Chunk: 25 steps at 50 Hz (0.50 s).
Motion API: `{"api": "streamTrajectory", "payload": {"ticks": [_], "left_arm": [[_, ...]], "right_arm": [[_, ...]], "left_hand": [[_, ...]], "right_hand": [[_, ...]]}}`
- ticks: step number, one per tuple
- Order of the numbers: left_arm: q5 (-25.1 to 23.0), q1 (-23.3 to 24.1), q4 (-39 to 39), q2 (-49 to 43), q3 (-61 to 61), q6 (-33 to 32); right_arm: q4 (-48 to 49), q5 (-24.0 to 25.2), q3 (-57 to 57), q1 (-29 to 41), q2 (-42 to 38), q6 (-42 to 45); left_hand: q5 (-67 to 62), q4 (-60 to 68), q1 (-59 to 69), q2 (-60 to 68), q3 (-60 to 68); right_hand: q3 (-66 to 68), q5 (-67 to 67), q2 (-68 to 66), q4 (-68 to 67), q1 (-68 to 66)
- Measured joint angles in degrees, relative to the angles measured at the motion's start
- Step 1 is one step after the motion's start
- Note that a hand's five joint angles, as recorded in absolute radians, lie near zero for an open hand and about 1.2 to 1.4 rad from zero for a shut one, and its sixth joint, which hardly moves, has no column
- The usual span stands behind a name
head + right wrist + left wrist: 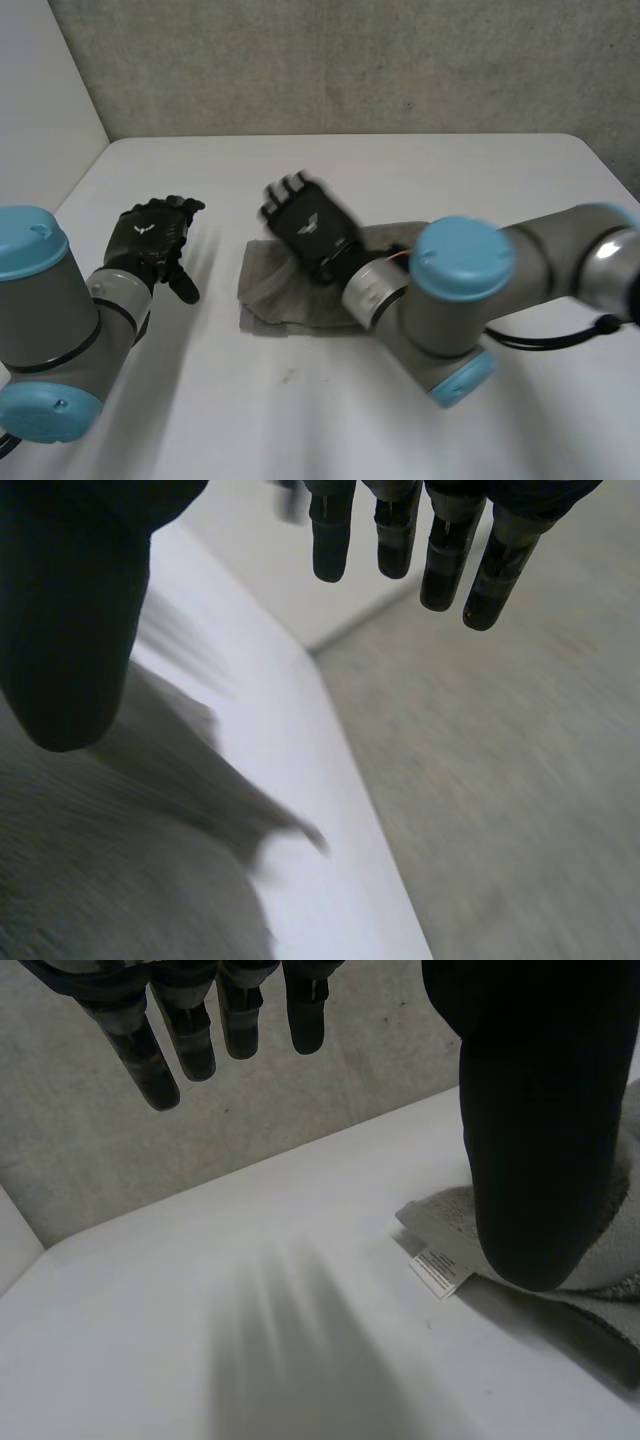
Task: Fold the laundry
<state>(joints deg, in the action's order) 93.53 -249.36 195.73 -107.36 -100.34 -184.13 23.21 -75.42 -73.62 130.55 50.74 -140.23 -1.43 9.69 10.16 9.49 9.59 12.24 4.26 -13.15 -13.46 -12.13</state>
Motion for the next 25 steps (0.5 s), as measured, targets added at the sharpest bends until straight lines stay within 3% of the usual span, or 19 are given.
{"api": "streamTrajectory", "payload": {"ticks": [4,11,20,25], "left_arm": [[-0.1,0.6,0.0,0.0,-0.1,0.0],[-0.5,4.6,0.4,-0.3,1.3,0.0],[-5.1,12.0,0.9,-6.7,9.0,-0.2],[-5.5,13.7,0.8,-12.4,14.0,-0.5]], "right_arm": [[-0.5,-5.1,-4.8,-3.3,6.9,-8.9],[-4.3,-7.3,-15.2,-11.6,14.8,-24.1],[-7.2,-6.6,-23.8,-17.9,15.5,-27.5],[-6.9,-6.7,-25.5,-18.7,13.7,-27.1]], "left_hand": [[0.0,0.0,0.0,0.0,0.0],[0.0,-0.1,0.0,0.0,0.0],[0.0,-0.1,0.0,0.0,0.0],[0.0,0.0,0.0,0.1,0.1]], "right_hand": [[0.0,0.0,0.0,0.0,0.0],[0.0,0.0,0.0,0.0,0.0],[0.0,-0.1,0.0,0.0,0.0],[0.4,0.0,-0.3,-0.2,-0.1]]}}
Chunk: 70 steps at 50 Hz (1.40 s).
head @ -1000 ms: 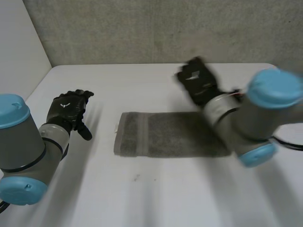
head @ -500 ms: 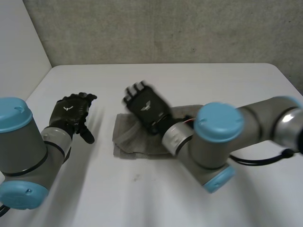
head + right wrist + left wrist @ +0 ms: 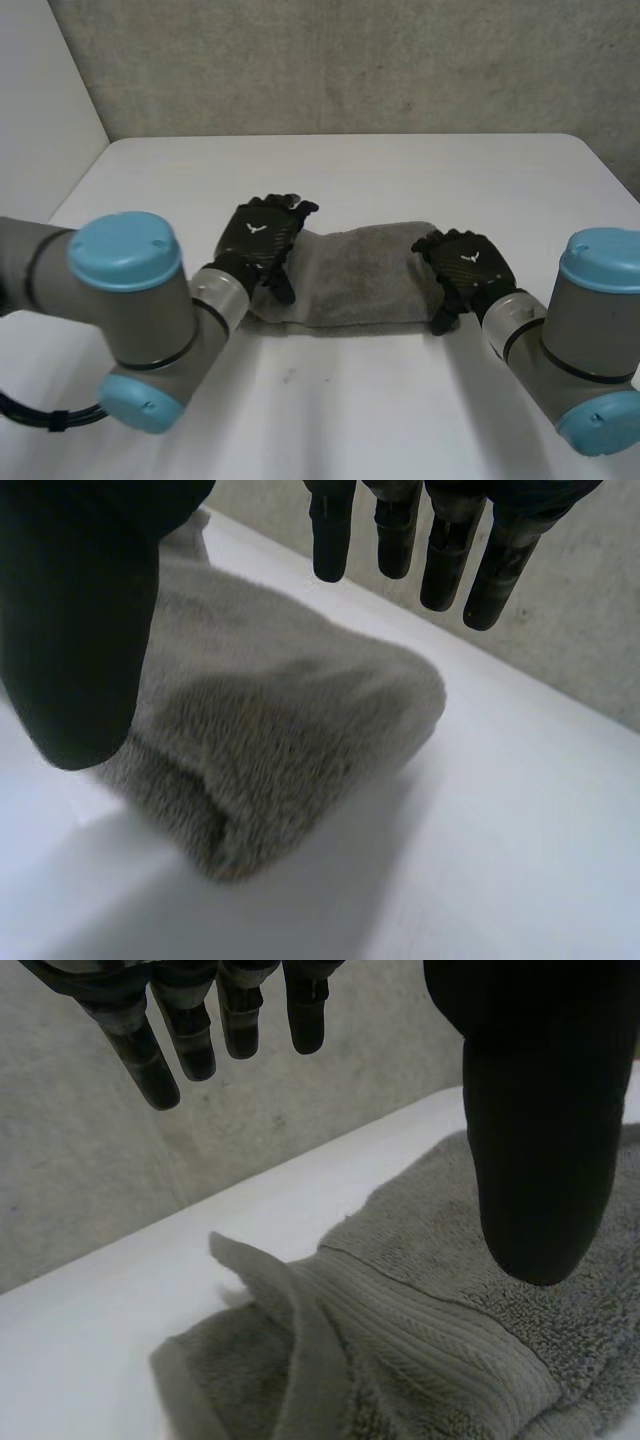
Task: Fold the laundry
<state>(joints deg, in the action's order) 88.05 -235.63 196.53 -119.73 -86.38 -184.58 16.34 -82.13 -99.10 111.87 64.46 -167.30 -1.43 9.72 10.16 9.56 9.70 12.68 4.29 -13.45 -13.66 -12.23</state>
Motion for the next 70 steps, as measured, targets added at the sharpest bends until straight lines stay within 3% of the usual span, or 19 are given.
{"api": "streamTrajectory", "payload": {"ticks": [5,8,10,13,19,24,31,37,43,45,47,49,51,52,54,61,63,70], "left_arm": [[2.2,0.2,-0.1,-4.6,3.5,-0.2],[4.4,-0.1,-0.2,-7.3,5.0,-0.3],[5.8,-0.5,-0.3,-8.9,5.4,-0.3],[7.0,-1.0,-0.7,-10.0,5.0,-0.4],[7.5,-1.4,-1.7,-9.4,3.1,-0.4],[7.5,-1.4,-3.8,-5.6,0.0,-0.2],[7.6,-1.7,-5.3,2.2,-4.7,0.2],[7.4,-4.1,-5.5,8.4,-8.8,0.4],[7.2,-7.1,-5.4,11.5,-11.8,0.6],[7.2,-7.8,-5.4,11.9,-12.3,0.6],[7.1,-8.2,-5.5,12.2,-12.5,0.6],[7.1,-8.3,-5.5,12.2,-12.5,0.6],[7.0,-8.5,-5.4,12.4,-12.0,0.6],[7.0,-8.4,-5.4,12.4,-11.7,0.7],[7.0,-8.1,-5.4,12.5,-10.3,0.7],[6.9,-6.4,-5.4,12.3,-5.5,2.5],[6.4,-5.1,-5.4,11.6,-2.7,5.1],[4.9,-1.5,-5.7,6.5,4.6,10.3]], "right_arm": [[0.2,-0.2,-0.1,-0.1,-2.1,0.2],[0.9,-0.3,0.2,-0.3,-3.9,0.6],[2.0,-0.4,0.4,-0.5,-4.8,1.0],[4.8,-0.5,0.5,-1.0,-5.4,2.5],[9.1,-0.6,1.1,-1.8,-4.4,7.7],[11.2,-0.6,4.6,-1.2,-2.0,17.8],[11.1,0.7,13.0,7.1,-3.0,26.8],[10.6,7.3,17.2,16.9,-8.9,28.8],[9.8,12.6,17.1,20.9,-14.1,30.8],[9.0,12.4,17.1,21.3,-15.2,31.5],[8.1,11.4,17.1,21.4,-15.4,31.8],[7.7,10.5,17.1,21.4,-15.3,31.8],[6.4,7.7,17.0,21.2,-13.9,31.0],[6.1,6.5,17.0,21.1,-12.9,30.3],[5.3,4.0,16.7,20.9,-10.3,27.9],[2.4,0.3,16.3,19.2,-2.1,16.3],[-2.2,-0.1,17.5,16.6,0.8,9.0],[-14.6,2.2,23.5,11.0,0.6,-7.6]], "left_hand": [[0.0,0.0,0.0,0.1,0.0],[0.0,0.0,0.0,0.1,0.0],[0.0,0.0,0.0,0.1,0.0],[0.0,0.0,0.0,0.1,0.0],[0.2,0.0,0.0,0.1,0.0],[0.2,-0.1,0.0,0.0,-0.1],[0.2,-0.1,0.0,0.0,-0.1],[0.2,-0.1,0.0,-0.1,-0.1],[0.2,-0.1,0.0,-0.1,-0.2],[0.2,-0.1,0.0,-0.1,-0.2],[0.2,-0.1,0.0,-0.1,-0.2],[0.2,-0.1,0.0,-0.1,-0.2],[0.2,-0.1,0.0,-0.1,-0.2],[0.2,-0.1,0.0,-0.1,-0.2],[0.2,-0.1,0.0,-0.1,-0.2],[0.2,0.6,0.3,0.8,0.6],[0.1,1.1,0.3,1.4,1.3],[0.0,1.5,1.1,1.8,1.5]], "right_hand": [[4.3,3.0,-3.2,-3.1,-2.3],[21.1,18.4,-20.4,-20.1,-17.5],[39.8,36.0,-39.5,-39.0,-32.9],[54.1,49.5,-53.4,-53.6,-39.9],[55.1,50.1,-53.4,-54.6,-39.9],[55.1,50.1,-53.4,-54.6,-39.9],[55.3,51.7,-54.0,-54.6,-41.8],[55.5,52.3,-54.0,-54.6,-41.9],[55.2,52.2,-53.8,-54.2,-42.2],[51.4,49.5,-49.7,-50.3,-41.5],[35.1,34.3,-33.0,-33.9,-27.9],[31.2,30.5,-28.7,-29.9,-24.2],[31.2,30.5,-28.7,-29.9,-24.2],[4.4,4.8,-2.8,-2.9,-1.5],[-0.5,0.1,0.2,0.2,0.1],[-0.5,-0.1,0.2,0.2,0.1],[-0.5,-0.1,0.2,0.2,0.1],[-0.5,-0.1,0.2,0.2,0.1]]}}
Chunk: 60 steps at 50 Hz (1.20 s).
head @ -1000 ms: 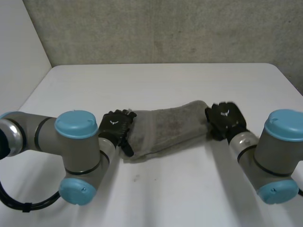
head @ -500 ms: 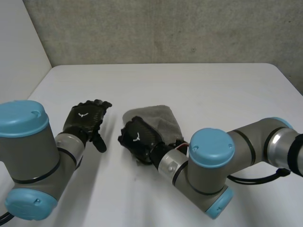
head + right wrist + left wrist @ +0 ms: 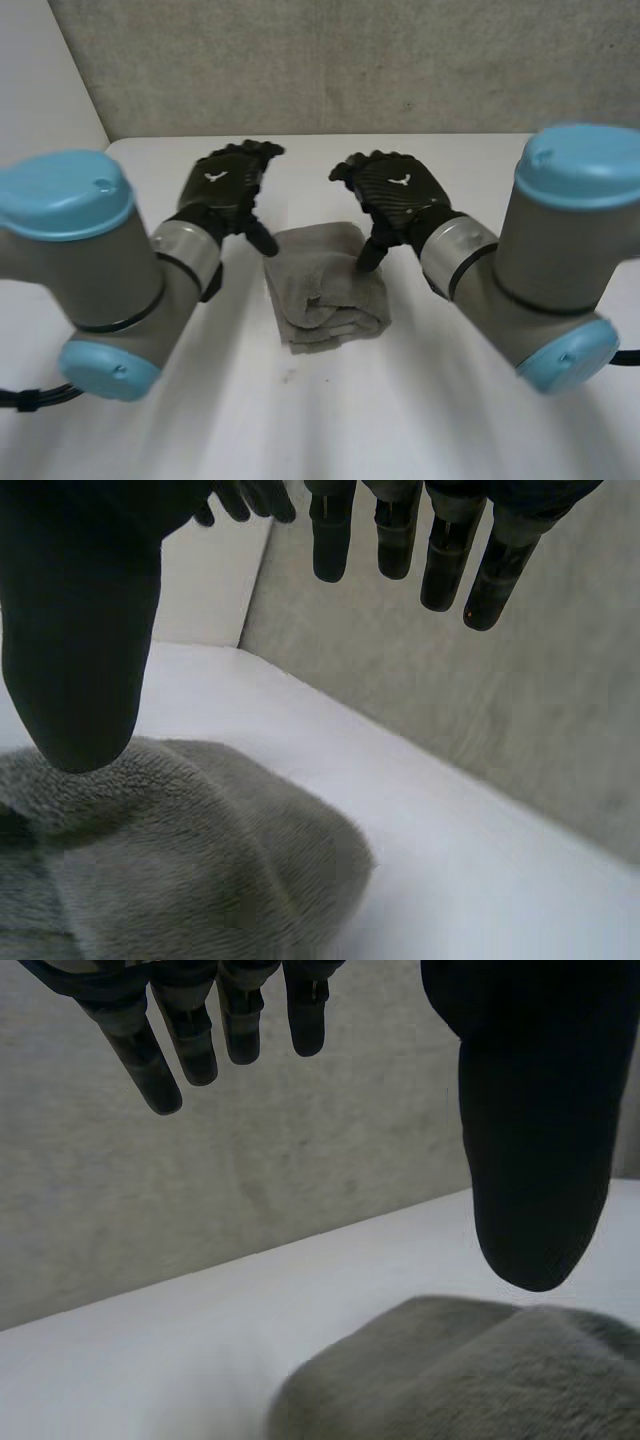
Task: Fold the laundry
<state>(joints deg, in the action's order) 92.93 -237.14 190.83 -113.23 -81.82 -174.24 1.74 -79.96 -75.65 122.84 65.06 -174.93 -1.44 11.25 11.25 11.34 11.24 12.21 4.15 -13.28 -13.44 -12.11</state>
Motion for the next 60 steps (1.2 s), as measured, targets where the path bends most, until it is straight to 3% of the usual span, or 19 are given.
{"api": "streamTrajectory", "payload": {"ticks": [6,12,23,31,40,46,52,60], "left_arm": [[0.0,2.6,-3.2,-8.8,7.4,1.2],[1.3,3.1,-7.4,-16.4,12.2,1.2],[2.7,2.2,-10.9,-20.7,11.8,0.4],[2.6,1.9,-14.2,-18.3,10.7,-1.6],[2.6,2.0,-16.2,-9.7,12.9,-6.5],[2.9,1.3,-20.3,-1.6,15.9,-6.8],[3.6,-3.2,-28.7,6.8,16.8,-4.5],[3.0,-7.4,-32.8,14.2,17.1,-1.9]], "right_arm": [[-4.6,5.6,5.8,-3.4,-5.7,-9.5],[-4.7,8.2,10.1,-4.4,-12.6,-10.7],[-4.8,6.9,14.9,-4.3,-23.8,-1.3],[-5.1,3.3,16.0,-4.6,-23.8,4.4],[-5.1,0.3,13.5,-6.8,-10.7,5.0],[-4.7,-2.3,9.3,-10.4,-0.4,0.2],[-5.6,-5.1,5.4,-15.8,8.4,-4.9],[-10.3,-5.5,5.2,-19.2,15.6,-3.7]], "left_hand": [[0.1,0.0,0.0,0.0,0.0],[0.2,-0.2,-0.2,-0.2,-0.1],[0.2,-0.8,-0.5,-0.9,-0.8],[0.2,-0.9,-0.7,-1.2,-1.1],[0.2,-1.2,-0.8,-1.4,-1.3],[0.2,-1.3,-0.9,-1.5,-1.4],[0.2,-1.6,-1.1,-1.8,-1.7],[0.2,-1.6,-1.1,-1.8,-1.7]], "right_hand": [[0.0,0.0,0.0,0.0,0.0],[0.0,0.0,0.0,0.0,0.0],[0.0,0.0,0.0,0.0,0.0],[0.0,-0.1,0.0,0.0,0.0],[0.0,-0.2,0.0,0.0,0.0],[0.0,-0.2,0.0,0.0,0.0],[0.0,-0.2,0.0,0.0,0.0],[0.0,-0.2,0.0,0.0,0.0]]}}
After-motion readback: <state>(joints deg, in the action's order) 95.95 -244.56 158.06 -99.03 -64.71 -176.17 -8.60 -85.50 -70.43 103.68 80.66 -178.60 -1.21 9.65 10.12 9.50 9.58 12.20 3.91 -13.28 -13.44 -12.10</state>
